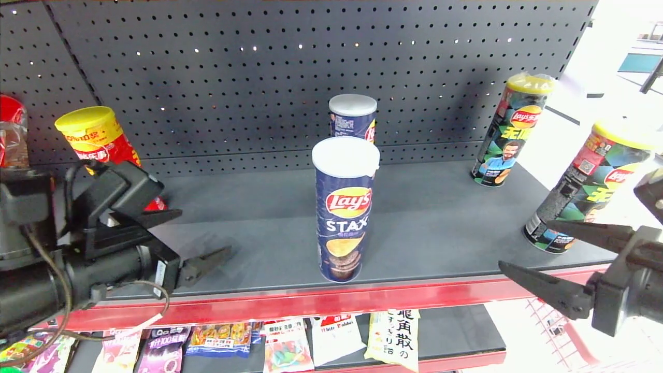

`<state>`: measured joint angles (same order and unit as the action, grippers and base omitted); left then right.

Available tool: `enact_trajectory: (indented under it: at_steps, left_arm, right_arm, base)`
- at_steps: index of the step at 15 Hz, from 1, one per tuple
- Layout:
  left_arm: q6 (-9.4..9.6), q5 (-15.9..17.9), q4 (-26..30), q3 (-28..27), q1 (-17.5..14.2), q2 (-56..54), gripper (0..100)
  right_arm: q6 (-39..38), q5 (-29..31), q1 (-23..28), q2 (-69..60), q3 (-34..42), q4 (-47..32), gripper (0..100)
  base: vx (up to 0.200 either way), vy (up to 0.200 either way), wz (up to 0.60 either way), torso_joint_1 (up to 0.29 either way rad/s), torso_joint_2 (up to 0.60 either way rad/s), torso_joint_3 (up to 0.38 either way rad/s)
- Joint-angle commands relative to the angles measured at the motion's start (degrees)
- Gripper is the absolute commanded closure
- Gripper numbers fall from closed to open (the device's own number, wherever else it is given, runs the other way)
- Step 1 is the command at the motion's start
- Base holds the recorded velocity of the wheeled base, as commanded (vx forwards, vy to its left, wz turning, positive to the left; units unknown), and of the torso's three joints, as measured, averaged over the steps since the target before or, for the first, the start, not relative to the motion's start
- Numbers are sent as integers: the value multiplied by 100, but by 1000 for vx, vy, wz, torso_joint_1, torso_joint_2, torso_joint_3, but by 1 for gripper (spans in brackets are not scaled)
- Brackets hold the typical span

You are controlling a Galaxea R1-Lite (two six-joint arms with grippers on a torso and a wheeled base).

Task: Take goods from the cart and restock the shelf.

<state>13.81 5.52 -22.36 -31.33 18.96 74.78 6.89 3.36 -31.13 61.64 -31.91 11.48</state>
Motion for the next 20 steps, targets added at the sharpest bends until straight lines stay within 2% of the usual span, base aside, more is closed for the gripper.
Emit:
enact_trajectory:
  at_steps: [1,3,4,7,10,13,16,20]
  left_arm:
    - [16,-394,21,92,-24,-842,0]
    - [254,-517,12,145,-32,-965,0]
    - [271,-561,12,127,-41,-1000,0]
    - [271,-605,21,153,-41,-1027,0]
    - [271,-623,21,162,-41,-1062,0]
    - [298,-666,21,215,-41,-1062,0]
    - [289,-763,-14,303,-50,-1062,0]
    - [298,-772,-41,373,-59,-1150,0]
  right_arm:
    - [6,15,196,-416,212,-23,0]
    - [14,41,398,-433,274,-6,0]
    - [23,24,512,-442,282,-6,0]
    - [41,68,653,-442,300,-23,0]
    - [313,41,1039,-451,361,-23,0]
    - [331,33,1074,-459,388,-23,0]
    - [331,6,1074,-468,414,-15,0]
    - [348,6,1066,-459,441,-6,0]
  base:
    - [0,0,0,0,0,0]
    - [0,0,0,0,0,0]
    - [0,0,0,0,0,0]
    - [-133,0,0,5,3,2]
    - [-200,0,0,2,6,-1]
    - [-200,0,0,-6,2,4]
    - [0,0,0,0,0,0]
    - [0,-200,0,13,1,4]
